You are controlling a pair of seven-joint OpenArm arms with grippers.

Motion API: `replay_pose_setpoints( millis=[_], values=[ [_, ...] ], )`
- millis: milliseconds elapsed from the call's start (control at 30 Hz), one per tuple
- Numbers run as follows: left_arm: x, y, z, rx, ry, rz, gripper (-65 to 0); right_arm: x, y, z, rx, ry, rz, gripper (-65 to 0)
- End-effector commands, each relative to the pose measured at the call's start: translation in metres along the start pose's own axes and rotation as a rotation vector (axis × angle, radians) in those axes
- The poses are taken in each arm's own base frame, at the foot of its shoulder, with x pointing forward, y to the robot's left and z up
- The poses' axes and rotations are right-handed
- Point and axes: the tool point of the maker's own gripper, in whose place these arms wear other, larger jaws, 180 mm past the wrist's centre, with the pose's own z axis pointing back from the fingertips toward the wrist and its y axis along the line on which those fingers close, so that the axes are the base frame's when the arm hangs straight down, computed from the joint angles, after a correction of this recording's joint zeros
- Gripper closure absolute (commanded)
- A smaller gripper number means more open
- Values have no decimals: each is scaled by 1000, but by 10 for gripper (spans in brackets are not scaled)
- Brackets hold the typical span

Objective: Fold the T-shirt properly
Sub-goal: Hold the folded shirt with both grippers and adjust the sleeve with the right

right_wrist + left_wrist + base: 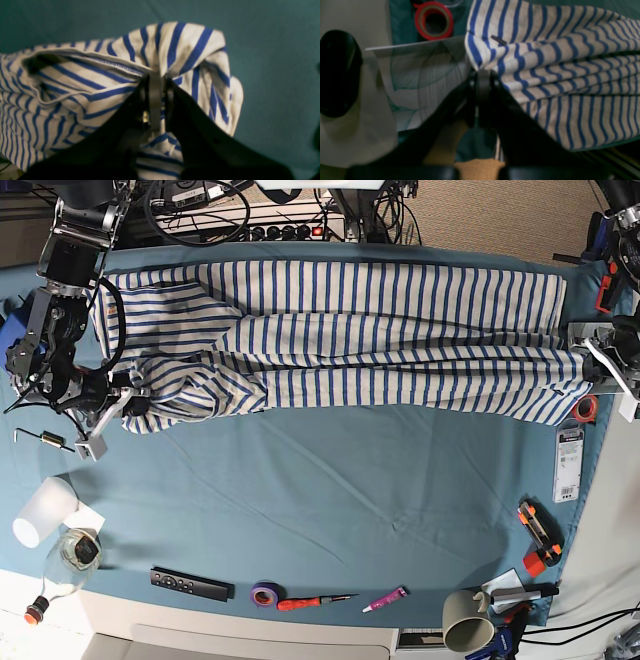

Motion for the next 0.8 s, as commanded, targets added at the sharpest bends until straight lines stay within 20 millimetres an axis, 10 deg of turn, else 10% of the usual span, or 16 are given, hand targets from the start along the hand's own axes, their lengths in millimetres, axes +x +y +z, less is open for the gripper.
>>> replay_pose_setpoints(
  millis=[0,367,767],
  values=[
    [16,4,8,13,-46,-28,0,21,-4,11,-11,-60,22,0],
    [15,4,8,15,-41,-29,0,47,16,43,-41,-143,160,0],
    [13,4,7,14,-37,-26,0,22,-25,75,-89,-212,-5,0]
  ],
)
